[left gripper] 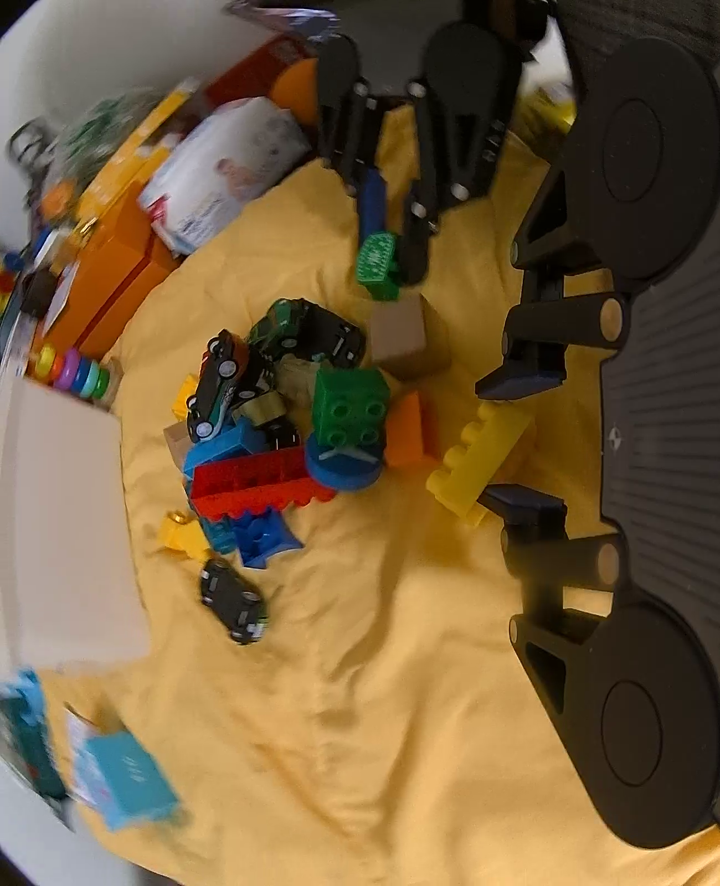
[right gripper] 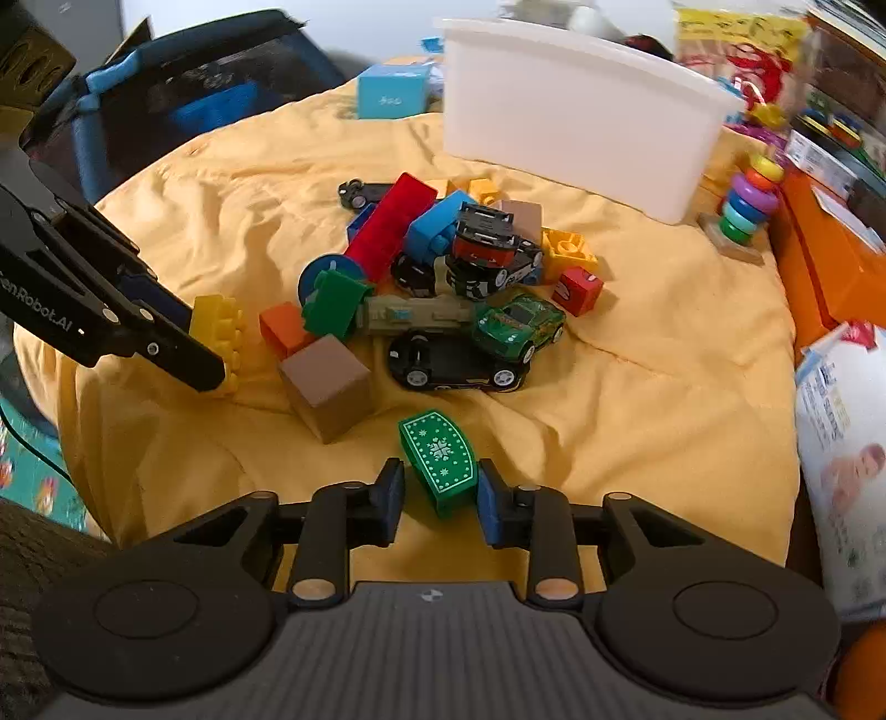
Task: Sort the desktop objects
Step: 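Grasp the yellow Lego brick with the left tool while the right tool grasps a green brick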
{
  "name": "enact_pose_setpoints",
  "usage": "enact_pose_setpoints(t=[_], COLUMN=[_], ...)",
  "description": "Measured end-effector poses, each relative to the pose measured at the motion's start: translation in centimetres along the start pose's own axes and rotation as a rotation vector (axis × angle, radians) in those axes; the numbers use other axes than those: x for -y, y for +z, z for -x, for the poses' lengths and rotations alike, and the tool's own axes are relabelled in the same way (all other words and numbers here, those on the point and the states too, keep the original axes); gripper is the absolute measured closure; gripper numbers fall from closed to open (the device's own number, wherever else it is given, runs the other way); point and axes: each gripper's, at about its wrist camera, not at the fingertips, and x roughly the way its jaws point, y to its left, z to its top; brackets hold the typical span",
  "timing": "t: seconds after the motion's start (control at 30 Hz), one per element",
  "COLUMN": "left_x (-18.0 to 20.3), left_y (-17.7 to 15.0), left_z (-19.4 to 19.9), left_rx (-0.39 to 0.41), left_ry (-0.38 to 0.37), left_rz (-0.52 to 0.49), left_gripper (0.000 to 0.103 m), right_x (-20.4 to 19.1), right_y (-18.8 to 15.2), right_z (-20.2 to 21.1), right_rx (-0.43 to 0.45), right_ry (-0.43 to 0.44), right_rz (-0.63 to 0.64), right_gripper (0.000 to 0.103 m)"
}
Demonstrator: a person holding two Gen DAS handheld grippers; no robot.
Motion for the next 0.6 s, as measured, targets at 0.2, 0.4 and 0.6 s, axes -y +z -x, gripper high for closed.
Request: enact_pose_setpoints(t=[0.2,0.4,0.6], left_x=[-2.2,-4.9,-4.4], left_y=[-0.3,-1.1,-1.9], left_z=[0.8,2.0,3.2], left_rx=[0.015,0.050,0.096], left_ry=[0.042,0.039,0.021], left_rz=[-0.089,-0.062,-0.035], left_gripper=[0.063,0.062,0.062], right_x=[-1.0,-3.1,-3.4], right_y=[0.4,0.3,0.3], right_z=[0.6,0.8,1.9], right_rx=[-0.002,-0.001,0.018], right_ry=[-0.037,-0.087,-0.144], right_rz=[-0.130,-0.185,-0.211], right_gripper=[0.066,0.059,0.055])
